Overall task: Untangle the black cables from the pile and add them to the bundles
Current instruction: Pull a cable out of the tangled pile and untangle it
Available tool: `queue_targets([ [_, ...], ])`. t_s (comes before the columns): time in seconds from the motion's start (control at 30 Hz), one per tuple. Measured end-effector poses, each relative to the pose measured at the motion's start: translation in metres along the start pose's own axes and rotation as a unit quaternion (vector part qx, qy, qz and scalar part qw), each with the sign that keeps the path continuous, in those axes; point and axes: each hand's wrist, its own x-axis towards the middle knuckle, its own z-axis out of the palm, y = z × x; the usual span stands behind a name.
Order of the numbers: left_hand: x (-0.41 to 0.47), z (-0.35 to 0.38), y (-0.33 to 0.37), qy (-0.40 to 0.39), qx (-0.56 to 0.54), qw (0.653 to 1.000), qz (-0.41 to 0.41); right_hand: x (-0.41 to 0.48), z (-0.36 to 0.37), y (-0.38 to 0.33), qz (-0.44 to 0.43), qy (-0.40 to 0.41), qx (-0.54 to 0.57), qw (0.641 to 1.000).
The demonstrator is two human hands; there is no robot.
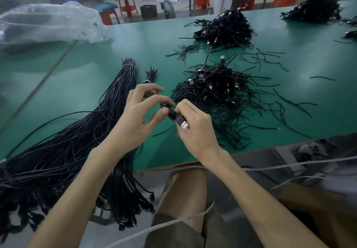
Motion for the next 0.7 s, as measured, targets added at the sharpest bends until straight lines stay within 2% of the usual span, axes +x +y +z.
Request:
queue_targets([
  [0.07, 0.005, -0.001, 0.004, -0.024, -0.015, 0.999, -0.014, -0.001, 0.003, -0.001, 0.044, -0.002, 0.049, 0.998],
  [0.13, 0.010, 0.000, 0.007, -0.027, -0.045, 0.996, -0.072, -0.001, 0.005, -0.003, 0.104, 0.013, 0.126, 0.987],
  [0.2, 0.012, 0.003, 0.009, 0.000, -0.071, 0.990, -0.120, -0.001, 0.006, -0.003, 0.150, 0.026, 0.188, 0.970],
  [0.4, 0.011, 0.013, 0.021, 0.066, -0.101, 0.977, -0.178, -0.002, 0.010, -0.006, 0.212, 0.053, 0.284, 0.934],
  [0.47, 0.012, 0.016, 0.024, 0.049, -0.139, 0.963, -0.224, -0.004, 0.011, -0.006, 0.230, 0.063, 0.293, 0.926],
  [0.57, 0.009, 0.016, 0.030, 0.020, -0.228, 0.931, -0.283, -0.007, 0.009, -0.003, 0.226, 0.061, 0.260, 0.937],
  [0.63, 0.005, 0.012, 0.033, 0.003, -0.261, 0.927, -0.268, -0.008, 0.007, 0.000, 0.214, 0.061, 0.231, 0.947],
  [0.7, 0.002, 0.004, 0.034, -0.039, -0.258, 0.943, -0.206, -0.008, 0.004, 0.002, 0.202, 0.054, 0.201, 0.957],
])
